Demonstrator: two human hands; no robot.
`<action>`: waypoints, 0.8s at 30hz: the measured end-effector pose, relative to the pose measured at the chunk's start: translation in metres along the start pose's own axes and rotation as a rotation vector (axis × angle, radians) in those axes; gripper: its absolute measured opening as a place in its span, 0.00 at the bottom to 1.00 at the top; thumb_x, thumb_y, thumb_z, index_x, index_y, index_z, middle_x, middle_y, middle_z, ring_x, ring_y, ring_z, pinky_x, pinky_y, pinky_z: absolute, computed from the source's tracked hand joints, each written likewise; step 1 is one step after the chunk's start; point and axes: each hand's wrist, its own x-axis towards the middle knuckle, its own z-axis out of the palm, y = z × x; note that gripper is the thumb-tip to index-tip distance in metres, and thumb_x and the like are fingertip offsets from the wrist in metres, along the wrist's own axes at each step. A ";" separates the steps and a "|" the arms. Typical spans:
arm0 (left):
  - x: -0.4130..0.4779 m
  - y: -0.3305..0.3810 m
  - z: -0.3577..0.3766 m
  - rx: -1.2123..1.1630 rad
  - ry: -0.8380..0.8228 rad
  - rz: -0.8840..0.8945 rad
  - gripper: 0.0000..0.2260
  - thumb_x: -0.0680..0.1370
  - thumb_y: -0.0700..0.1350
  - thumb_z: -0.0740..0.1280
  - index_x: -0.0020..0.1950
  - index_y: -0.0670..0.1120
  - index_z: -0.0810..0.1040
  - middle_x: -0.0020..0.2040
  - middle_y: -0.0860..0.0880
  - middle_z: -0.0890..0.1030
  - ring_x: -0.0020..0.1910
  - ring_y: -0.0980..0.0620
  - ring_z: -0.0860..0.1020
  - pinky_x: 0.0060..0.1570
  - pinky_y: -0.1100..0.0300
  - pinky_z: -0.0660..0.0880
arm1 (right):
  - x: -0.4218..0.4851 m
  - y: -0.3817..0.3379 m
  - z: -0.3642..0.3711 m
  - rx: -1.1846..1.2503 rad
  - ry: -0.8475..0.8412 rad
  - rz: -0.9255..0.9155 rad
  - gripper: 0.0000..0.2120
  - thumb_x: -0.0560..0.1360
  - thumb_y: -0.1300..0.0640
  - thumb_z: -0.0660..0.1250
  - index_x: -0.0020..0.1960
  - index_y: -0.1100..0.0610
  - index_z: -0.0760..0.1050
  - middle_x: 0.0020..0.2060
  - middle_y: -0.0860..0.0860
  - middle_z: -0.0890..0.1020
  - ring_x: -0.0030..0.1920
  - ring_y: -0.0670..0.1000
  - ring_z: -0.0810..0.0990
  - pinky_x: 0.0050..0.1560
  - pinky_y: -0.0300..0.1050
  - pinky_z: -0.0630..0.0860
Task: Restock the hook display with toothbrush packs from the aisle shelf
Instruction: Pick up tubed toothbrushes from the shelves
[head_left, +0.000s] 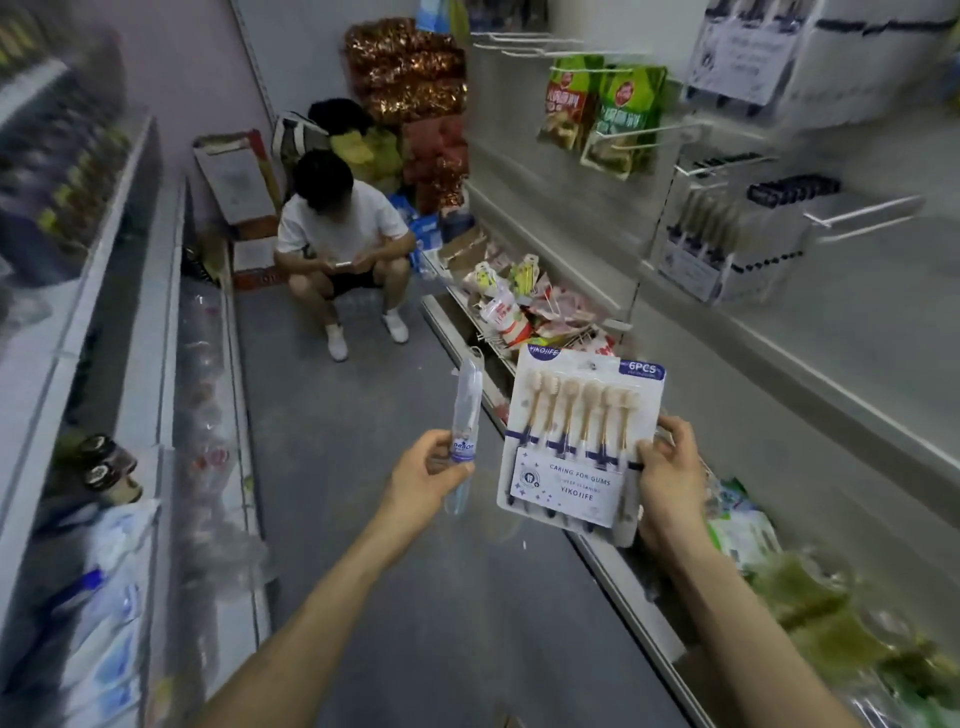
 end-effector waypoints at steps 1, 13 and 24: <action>0.022 0.007 -0.002 0.022 -0.015 0.018 0.14 0.76 0.38 0.77 0.54 0.55 0.79 0.48 0.55 0.82 0.46 0.55 0.80 0.48 0.69 0.76 | 0.016 -0.008 0.013 0.008 0.007 0.003 0.16 0.84 0.70 0.57 0.65 0.55 0.73 0.51 0.52 0.84 0.39 0.37 0.84 0.37 0.31 0.77; 0.279 0.030 -0.011 0.011 -0.150 0.052 0.13 0.76 0.40 0.78 0.55 0.54 0.80 0.48 0.55 0.84 0.46 0.58 0.81 0.44 0.71 0.75 | 0.186 -0.037 0.133 0.085 0.254 0.045 0.15 0.86 0.67 0.56 0.65 0.52 0.72 0.53 0.47 0.83 0.49 0.44 0.83 0.50 0.45 0.79; 0.465 0.078 -0.001 0.049 -0.548 0.207 0.17 0.77 0.40 0.77 0.55 0.61 0.77 0.52 0.56 0.84 0.48 0.59 0.82 0.47 0.65 0.76 | 0.244 -0.056 0.205 0.156 0.658 0.026 0.17 0.83 0.68 0.58 0.60 0.49 0.74 0.56 0.53 0.84 0.53 0.51 0.83 0.45 0.41 0.78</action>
